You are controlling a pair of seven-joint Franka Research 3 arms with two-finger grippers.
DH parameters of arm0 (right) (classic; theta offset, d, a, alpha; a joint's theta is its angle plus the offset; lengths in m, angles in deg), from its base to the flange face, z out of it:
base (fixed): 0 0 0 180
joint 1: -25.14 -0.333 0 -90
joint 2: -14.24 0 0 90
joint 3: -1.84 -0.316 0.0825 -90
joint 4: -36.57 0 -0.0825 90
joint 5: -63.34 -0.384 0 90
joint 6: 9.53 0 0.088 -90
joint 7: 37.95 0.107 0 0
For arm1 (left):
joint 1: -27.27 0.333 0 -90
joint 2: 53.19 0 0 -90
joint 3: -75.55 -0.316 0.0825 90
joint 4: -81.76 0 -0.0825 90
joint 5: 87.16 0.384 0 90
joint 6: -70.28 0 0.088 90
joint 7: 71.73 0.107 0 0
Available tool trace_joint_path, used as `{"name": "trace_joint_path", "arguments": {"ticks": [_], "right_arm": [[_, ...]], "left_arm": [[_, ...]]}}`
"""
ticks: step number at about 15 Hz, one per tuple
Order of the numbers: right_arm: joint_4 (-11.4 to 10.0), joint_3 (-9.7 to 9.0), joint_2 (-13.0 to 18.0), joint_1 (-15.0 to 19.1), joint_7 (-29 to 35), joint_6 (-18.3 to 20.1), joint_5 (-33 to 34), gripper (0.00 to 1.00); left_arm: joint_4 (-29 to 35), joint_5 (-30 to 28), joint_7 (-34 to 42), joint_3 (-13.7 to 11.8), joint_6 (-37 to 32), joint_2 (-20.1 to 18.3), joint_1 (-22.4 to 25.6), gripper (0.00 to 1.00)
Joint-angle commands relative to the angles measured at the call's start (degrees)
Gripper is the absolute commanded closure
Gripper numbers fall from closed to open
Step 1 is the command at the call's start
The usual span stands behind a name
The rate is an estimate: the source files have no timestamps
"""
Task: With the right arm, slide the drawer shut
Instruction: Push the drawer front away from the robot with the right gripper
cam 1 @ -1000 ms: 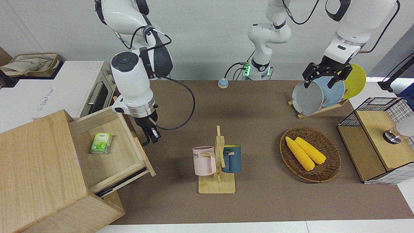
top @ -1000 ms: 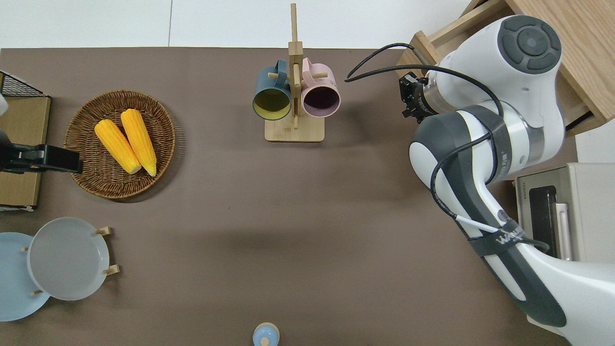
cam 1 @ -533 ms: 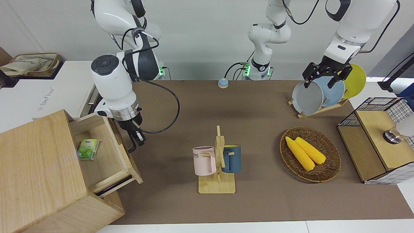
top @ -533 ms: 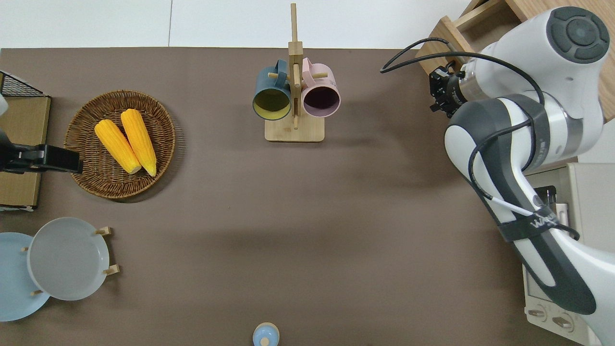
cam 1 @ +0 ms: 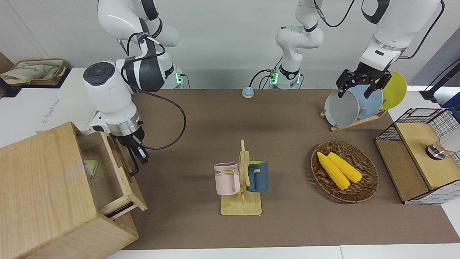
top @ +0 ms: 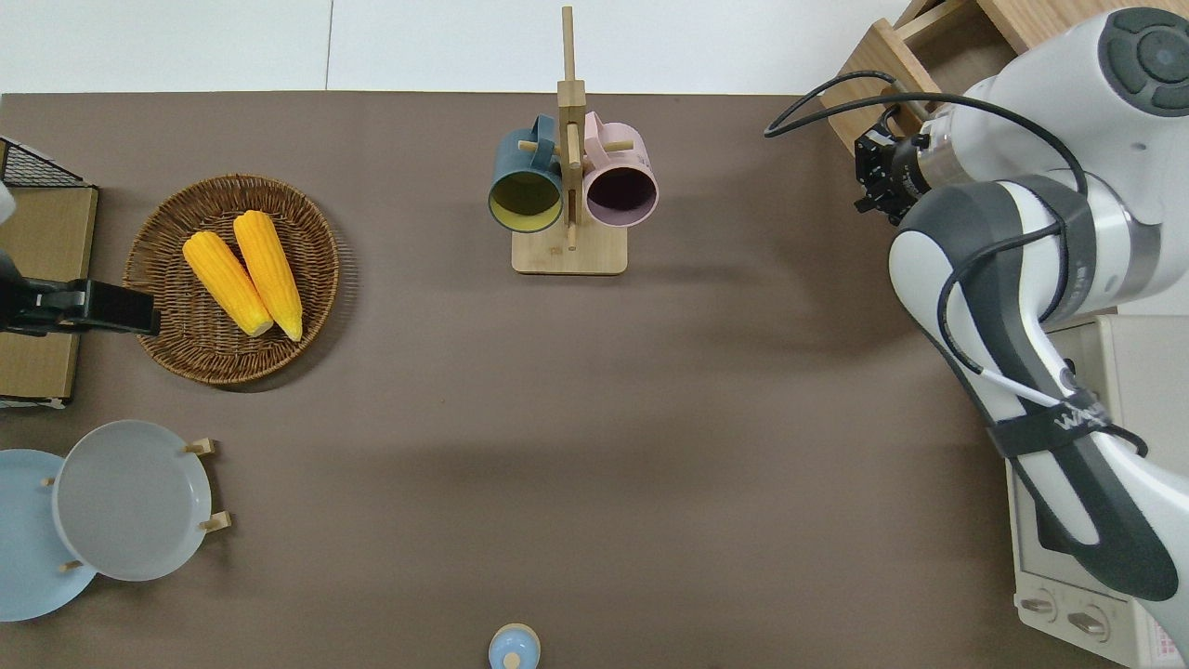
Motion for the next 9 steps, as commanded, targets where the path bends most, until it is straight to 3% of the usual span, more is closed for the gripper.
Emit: {"name": "trace_joint_path", "arguments": {"ticks": [1,9], "right_arm": [[0.55,-0.95,-0.29,3.42,-2.41,0.35,-0.83,1.000],[0.64,-1.39,-0.20,7.73,-6.71,1.66,-3.56,1.000]], "left_arm": [[-1.12,0.87,0.34,-0.93,0.04,0.69,-0.99,0.00],[-1.12,0.78,0.34,-0.93,0.04,0.69,-0.99,0.00]]}}
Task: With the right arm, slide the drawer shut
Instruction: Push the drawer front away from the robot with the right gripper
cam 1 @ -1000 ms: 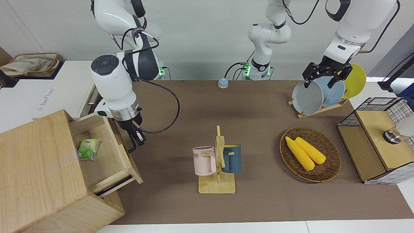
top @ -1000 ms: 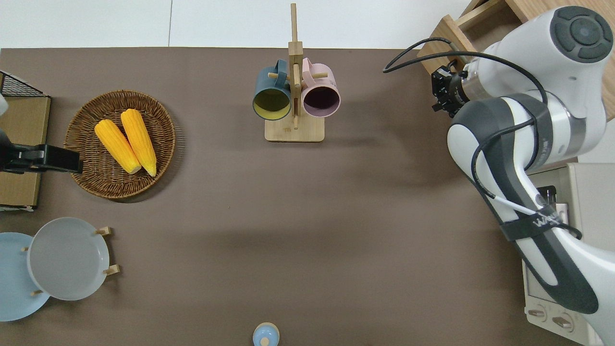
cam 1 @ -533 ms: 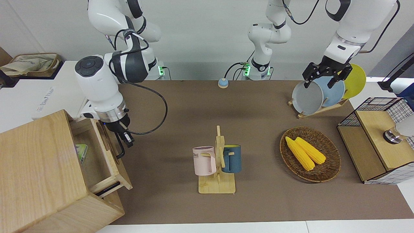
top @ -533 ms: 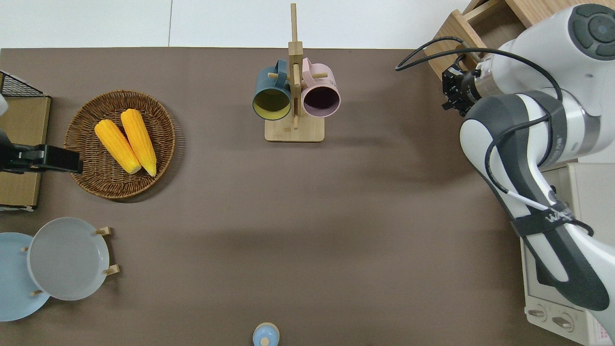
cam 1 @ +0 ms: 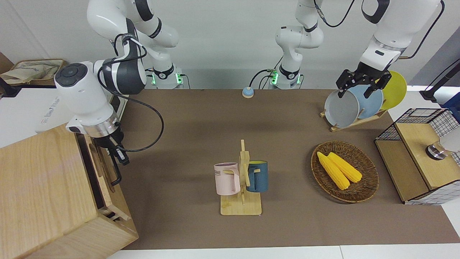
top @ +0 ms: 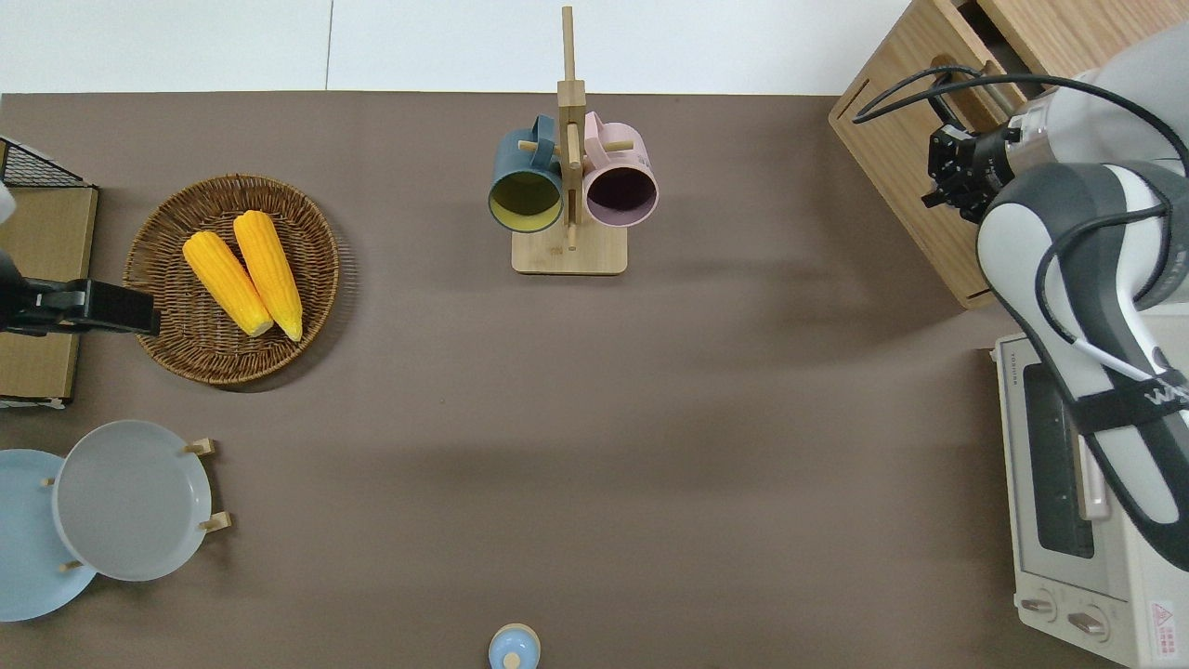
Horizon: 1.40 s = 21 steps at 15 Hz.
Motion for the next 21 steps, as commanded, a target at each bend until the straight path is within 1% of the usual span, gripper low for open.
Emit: {"name": "trace_joint_path", "arguments": {"ticks": [1,3,13,16,21], "right_arm": [[0.64,-1.19,-0.20,3.11,-3.97,1.19,-1.73,1.000],[0.72,-1.27,-0.20,3.82,-5.20,1.63,-1.82,1.000],[0.72,-1.36,-0.02,3.73,-5.65,2.16,-1.73,1.000],[0.72,-1.19,-0.02,3.99,-7.67,2.16,-1.64,1.000],[0.72,-1.19,-0.02,5.49,-11.10,2.68,-1.20,1.000]], "left_arm": [[-1.12,0.78,0.34,-0.93,0.04,0.69,-0.99,0.00],[-1.12,0.78,0.34,-0.93,0.04,0.69,-0.99,0.00],[-1.12,0.78,0.34,-0.93,0.04,0.69,-0.99,0.00],[-1.12,0.78,0.34,-0.93,0.04,0.69,-0.99,0.00],[-1.12,0.78,0.34,-0.93,0.04,0.69,-0.99,0.00]]}}
